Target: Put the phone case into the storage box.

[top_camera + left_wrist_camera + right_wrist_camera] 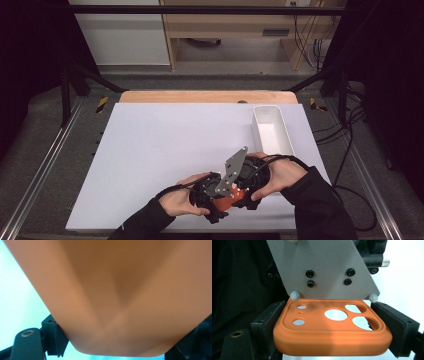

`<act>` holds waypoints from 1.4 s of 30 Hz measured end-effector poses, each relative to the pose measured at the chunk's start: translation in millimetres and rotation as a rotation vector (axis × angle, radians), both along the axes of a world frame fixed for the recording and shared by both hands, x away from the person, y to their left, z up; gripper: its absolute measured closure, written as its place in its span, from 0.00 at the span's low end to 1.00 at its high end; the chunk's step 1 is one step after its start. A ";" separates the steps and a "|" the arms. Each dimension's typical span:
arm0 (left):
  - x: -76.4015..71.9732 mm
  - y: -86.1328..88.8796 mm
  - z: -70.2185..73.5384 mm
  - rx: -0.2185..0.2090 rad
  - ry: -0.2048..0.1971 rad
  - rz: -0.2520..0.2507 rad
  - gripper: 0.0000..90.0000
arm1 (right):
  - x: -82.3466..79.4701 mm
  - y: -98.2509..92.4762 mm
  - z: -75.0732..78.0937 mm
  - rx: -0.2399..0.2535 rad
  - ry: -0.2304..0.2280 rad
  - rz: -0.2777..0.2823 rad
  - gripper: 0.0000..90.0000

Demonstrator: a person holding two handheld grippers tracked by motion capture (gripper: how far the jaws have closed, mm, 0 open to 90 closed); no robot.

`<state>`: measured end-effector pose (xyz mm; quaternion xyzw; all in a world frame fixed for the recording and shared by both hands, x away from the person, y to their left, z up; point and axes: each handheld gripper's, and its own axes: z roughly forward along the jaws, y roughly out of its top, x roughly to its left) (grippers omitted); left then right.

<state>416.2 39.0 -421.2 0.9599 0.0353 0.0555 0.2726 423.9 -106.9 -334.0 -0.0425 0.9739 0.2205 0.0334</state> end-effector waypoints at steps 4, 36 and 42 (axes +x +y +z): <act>0.9 0.7 0.4 -0.005 -0.007 0.009 0.17 | 0.2 -0.1 0.0 0.007 -0.011 -0.001 0.17; 10.2 10.5 4.4 -0.083 -0.009 0.041 0.17 | 6.6 -36.6 7.3 0.194 -0.066 -0.077 0.04; 10.7 12.3 4.4 -0.107 -0.007 0.044 0.17 | 6.7 -48.8 2.5 0.255 -0.060 -0.096 0.03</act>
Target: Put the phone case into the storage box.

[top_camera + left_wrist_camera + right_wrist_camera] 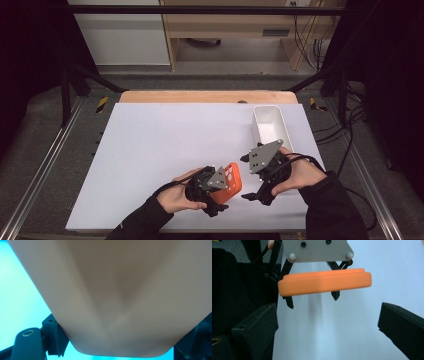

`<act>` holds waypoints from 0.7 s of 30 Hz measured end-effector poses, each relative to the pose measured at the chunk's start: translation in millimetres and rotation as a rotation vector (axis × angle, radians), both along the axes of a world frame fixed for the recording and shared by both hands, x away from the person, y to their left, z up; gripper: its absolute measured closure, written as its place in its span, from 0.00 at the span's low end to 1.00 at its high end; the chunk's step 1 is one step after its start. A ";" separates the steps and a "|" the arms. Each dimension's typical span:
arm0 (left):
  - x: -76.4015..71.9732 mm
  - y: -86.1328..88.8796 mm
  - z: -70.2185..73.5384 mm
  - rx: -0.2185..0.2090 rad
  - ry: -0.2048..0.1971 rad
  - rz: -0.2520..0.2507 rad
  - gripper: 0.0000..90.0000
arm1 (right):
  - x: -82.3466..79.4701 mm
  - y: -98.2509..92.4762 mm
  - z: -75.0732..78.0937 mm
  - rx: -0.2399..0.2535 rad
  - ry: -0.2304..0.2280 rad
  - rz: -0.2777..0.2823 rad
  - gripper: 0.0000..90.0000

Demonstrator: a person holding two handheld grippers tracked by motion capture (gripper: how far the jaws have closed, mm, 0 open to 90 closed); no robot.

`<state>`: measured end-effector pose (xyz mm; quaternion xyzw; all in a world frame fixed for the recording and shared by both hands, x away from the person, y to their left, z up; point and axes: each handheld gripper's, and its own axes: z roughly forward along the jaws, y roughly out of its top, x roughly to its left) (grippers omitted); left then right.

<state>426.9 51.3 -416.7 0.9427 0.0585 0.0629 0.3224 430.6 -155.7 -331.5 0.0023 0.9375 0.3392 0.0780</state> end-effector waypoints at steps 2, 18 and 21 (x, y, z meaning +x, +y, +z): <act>-0.1 1.0 1.3 -0.015 -0.002 0.001 0.17 | -0.6 -2.2 -1.6 0.014 0.003 -0.007 0.03; 1.7 5.6 2.4 -0.094 0.006 -0.012 0.17 | -3.0 -7.1 -13.4 0.118 0.029 -0.022 0.03; 1.4 5.4 2.3 -0.114 0.011 -0.014 0.17 | -3.9 -5.6 -15.2 0.125 0.033 -0.020 0.03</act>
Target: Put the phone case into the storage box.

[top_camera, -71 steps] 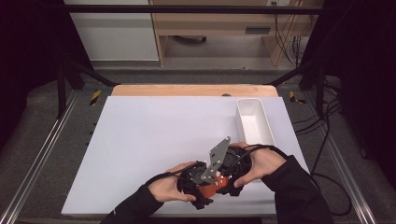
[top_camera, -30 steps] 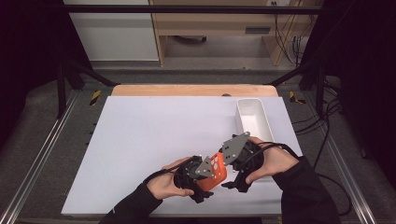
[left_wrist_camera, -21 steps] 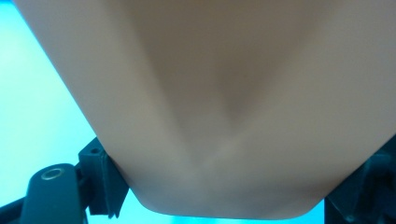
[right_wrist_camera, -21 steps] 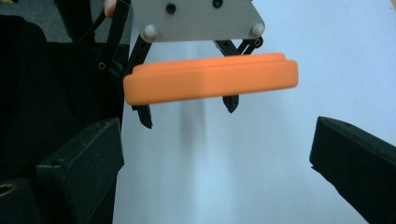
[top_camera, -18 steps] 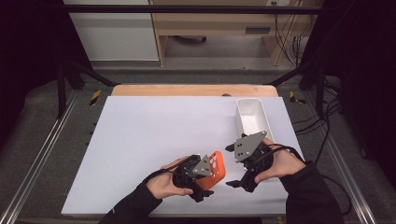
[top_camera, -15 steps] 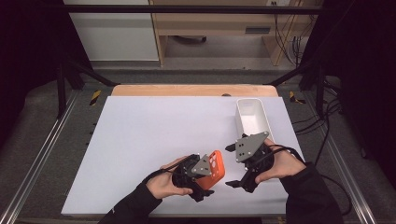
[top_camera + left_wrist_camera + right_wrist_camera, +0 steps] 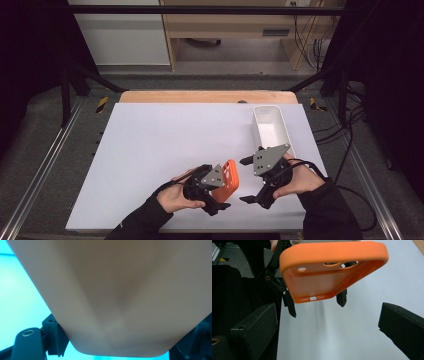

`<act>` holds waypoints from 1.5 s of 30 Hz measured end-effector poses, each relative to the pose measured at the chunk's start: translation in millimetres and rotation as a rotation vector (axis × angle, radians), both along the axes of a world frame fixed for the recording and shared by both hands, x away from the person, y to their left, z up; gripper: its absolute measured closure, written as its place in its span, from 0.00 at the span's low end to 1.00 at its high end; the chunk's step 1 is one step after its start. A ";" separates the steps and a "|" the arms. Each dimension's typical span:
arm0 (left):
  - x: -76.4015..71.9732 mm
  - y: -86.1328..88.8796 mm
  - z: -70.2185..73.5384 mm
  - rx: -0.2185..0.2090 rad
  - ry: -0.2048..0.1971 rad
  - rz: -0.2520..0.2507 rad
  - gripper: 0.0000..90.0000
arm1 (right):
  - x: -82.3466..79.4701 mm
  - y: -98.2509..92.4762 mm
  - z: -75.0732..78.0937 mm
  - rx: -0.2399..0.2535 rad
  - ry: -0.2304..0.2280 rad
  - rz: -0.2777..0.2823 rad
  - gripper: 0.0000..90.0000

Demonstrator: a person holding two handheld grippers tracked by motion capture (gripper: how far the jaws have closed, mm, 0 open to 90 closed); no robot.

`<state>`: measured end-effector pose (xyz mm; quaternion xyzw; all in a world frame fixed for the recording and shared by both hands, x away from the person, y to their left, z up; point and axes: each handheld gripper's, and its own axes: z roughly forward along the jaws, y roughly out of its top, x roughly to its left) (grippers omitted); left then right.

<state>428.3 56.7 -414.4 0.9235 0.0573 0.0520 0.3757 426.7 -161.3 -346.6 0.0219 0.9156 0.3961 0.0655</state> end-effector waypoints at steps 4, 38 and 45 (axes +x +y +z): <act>0.5 0.0 -0.3 -0.017 0.003 0.000 0.17 | 0.1 1.0 -0.2 0.017 0.000 0.008 0.03; -4.1 -7.4 -5.5 -0.074 0.016 -0.043 0.17 | -1.9 10.7 -7.5 0.079 0.024 0.051 0.05; -5.9 -9.0 -6.0 -0.068 0.016 -0.058 0.17 | -1.0 13.5 -10.5 0.079 0.026 0.060 0.05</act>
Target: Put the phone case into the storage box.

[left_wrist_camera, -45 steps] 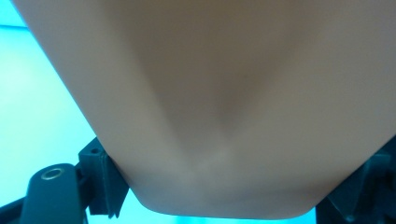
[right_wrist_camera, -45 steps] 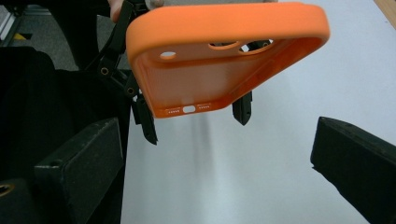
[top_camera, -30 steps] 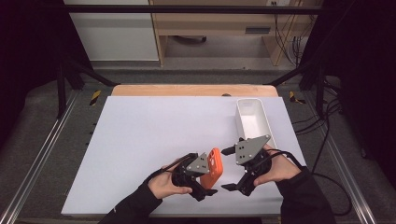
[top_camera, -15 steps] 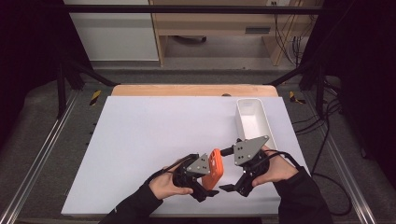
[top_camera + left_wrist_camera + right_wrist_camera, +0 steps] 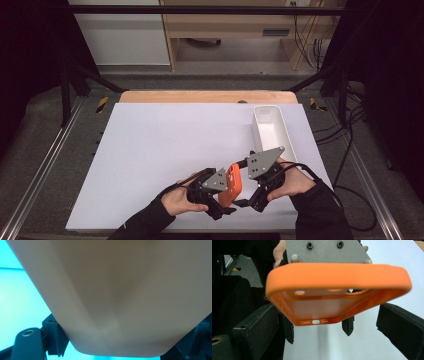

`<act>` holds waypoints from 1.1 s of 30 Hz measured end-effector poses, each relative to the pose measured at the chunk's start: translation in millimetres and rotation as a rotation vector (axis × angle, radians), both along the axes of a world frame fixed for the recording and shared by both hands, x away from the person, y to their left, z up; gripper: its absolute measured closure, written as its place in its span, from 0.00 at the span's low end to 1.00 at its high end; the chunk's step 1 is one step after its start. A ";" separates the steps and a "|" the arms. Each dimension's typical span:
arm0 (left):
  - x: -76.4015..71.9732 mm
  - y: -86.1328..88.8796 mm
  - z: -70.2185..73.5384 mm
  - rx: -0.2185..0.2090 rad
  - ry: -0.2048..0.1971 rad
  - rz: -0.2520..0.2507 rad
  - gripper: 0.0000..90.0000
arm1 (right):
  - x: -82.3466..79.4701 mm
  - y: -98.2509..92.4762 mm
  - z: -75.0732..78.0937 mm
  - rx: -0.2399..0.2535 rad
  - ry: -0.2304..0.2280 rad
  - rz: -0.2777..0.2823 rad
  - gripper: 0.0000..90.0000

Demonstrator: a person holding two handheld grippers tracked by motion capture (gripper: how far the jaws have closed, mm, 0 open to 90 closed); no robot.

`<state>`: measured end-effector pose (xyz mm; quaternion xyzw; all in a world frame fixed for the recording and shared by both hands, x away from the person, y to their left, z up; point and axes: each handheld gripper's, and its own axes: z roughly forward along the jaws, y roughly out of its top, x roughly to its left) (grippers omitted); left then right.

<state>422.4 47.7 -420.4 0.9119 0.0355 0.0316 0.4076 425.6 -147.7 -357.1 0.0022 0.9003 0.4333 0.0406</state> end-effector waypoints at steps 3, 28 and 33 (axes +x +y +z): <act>-0.9 -0.5 0.1 -0.004 -0.001 -0.006 0.17 | 0.0 1.0 -1.1 0.003 0.002 0.008 0.06; -2.1 -0.3 1.5 -0.026 -0.012 -0.010 0.17 | 3.8 -1.1 0.7 0.047 0.063 0.028 0.12; -1.6 0.0 1.0 -0.036 -0.007 -0.005 0.17 | 4.4 -2.1 1.2 0.055 0.064 0.024 0.12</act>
